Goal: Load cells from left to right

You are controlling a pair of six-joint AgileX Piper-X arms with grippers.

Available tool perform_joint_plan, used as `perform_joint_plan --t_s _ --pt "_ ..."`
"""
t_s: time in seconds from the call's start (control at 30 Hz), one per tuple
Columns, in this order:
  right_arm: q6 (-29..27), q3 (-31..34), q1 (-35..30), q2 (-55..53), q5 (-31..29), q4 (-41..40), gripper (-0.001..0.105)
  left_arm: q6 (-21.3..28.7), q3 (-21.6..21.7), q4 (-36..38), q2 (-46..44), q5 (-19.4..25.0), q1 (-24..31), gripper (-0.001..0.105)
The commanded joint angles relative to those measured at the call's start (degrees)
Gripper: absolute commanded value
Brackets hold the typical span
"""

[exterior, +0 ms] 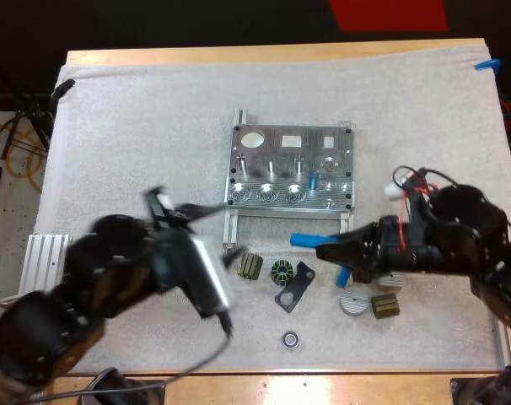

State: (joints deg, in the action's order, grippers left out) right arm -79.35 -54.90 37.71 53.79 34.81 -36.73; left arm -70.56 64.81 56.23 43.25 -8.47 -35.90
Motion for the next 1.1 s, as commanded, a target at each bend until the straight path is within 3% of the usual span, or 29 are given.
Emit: perform_joint_plan --t_s 0.0,0.13,0.3,0.53,1.07 --pt "-3.27 -2.44 -0.09 1.75 -2.06 -3.3 0.0 -1.2 -0.66 -0.42 -1.48 -0.04 3.63 0.056" --pt "-8.61 -8.99 -0.09 7.22 -8.33 -10.3 0.0 -3.17 -3.56 -0.42 -5.5 -5.01 14.14 0.056" --pt "-12.93 -16.18 -0.09 12.84 -18.37 -16.52 0.0 -7.28 -7.57 -0.42 -9.11 -8.12 20.35 0.056" --pt "-16.24 -23.51 -0.21 20.6 -24.16 -22.34 0.0 -10.6 -11.46 -0.42 -12.29 -9.18 20.97 0.056" --pt "-26.92 -42.81 -0.21 42.47 -40.5 -38.84 0.0 -13.48 -11.62 -3.03 -12.32 -11.29 20.97 0.056"
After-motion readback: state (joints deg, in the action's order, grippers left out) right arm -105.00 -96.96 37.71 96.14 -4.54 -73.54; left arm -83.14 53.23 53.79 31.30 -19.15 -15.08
